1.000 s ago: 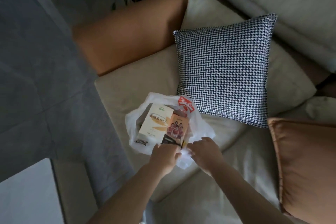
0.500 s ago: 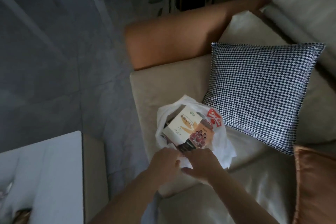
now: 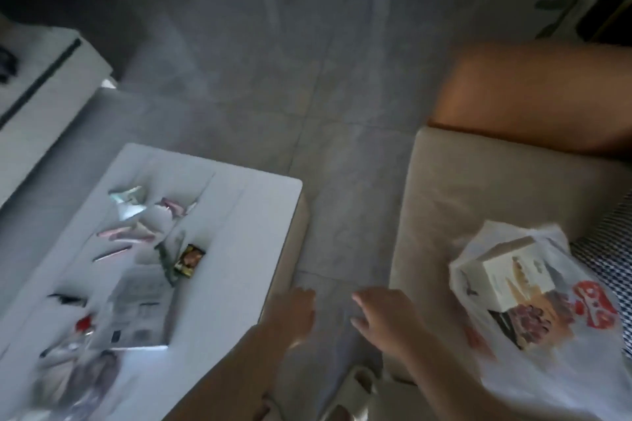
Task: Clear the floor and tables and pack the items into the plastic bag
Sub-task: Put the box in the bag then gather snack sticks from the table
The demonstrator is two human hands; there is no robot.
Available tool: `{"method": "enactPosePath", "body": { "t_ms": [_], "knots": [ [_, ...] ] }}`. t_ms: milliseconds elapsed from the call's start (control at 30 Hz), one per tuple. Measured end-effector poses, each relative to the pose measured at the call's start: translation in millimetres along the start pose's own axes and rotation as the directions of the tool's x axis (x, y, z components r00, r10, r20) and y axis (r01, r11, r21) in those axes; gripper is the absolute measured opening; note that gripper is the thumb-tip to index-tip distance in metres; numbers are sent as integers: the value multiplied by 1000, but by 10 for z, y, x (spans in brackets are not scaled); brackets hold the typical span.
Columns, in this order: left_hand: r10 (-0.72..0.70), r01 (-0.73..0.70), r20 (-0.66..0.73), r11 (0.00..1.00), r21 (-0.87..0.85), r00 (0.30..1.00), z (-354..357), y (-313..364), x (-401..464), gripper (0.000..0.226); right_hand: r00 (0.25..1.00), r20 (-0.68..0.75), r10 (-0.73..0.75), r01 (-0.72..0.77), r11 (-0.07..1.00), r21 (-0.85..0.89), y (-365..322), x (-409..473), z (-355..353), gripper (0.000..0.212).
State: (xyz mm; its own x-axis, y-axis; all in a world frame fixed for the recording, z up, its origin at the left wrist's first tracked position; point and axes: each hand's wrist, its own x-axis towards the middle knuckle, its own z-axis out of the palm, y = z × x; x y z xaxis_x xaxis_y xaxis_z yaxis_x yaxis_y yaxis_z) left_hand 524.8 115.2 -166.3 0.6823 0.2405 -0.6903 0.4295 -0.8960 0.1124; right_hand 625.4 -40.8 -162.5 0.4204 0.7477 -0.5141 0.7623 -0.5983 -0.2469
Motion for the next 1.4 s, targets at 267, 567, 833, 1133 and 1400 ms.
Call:
{"method": "enactPosePath", "body": {
  "t_ms": [267,567,833,1133,1400],
  "knots": [
    [-278,285,63,933,-219,958,570,-1120,-651,37,980,131,-153,170,977,-128,-1271,571,141,45],
    [-424,437,120,825,-358,898,1117,-2130,-1091,43,947,195,-255,297,925,-235,-2483,1029,410,36],
    [-476,479,132,746,-463,869,1267,-2852,-1250,42,930,231,-285,349,880,-321,-3179,1361,441,36],
    [-547,483,79,651,-585,834,1005,-3310,-1078,37,922,235,-307,379,838,-393,-3389,1995,183,41],
    [-620,495,98,510,-704,778,744,-3616,-351,37,897,277,-344,434,807,-402,-3358,2987,94,49]
  ]
}}
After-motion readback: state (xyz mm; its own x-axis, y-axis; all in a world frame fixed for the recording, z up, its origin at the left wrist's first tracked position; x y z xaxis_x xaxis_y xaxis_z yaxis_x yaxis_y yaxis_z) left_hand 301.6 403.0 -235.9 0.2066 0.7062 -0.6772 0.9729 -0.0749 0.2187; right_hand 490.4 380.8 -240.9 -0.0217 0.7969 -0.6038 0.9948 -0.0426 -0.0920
